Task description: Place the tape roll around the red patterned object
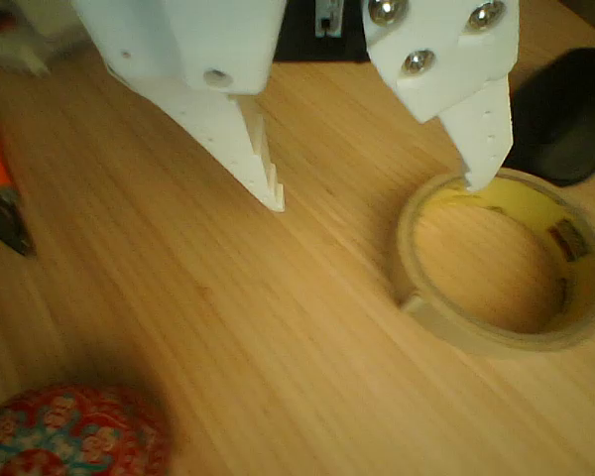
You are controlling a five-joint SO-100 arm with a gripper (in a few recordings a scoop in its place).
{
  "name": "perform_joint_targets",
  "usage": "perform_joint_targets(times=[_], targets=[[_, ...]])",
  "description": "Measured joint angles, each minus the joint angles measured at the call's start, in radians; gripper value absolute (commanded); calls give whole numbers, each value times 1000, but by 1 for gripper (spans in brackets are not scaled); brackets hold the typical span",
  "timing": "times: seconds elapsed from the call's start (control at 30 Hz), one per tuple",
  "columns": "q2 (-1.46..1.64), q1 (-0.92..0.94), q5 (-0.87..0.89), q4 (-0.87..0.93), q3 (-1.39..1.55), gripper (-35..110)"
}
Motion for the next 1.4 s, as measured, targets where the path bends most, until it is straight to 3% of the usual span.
perform_joint_targets(times=[0.67,1.07,1.4], targets=[[-316,-38,23,6,-308,39],[-330,-37,17,2,-330,0],[-330,-31,3,2,-331,0]])
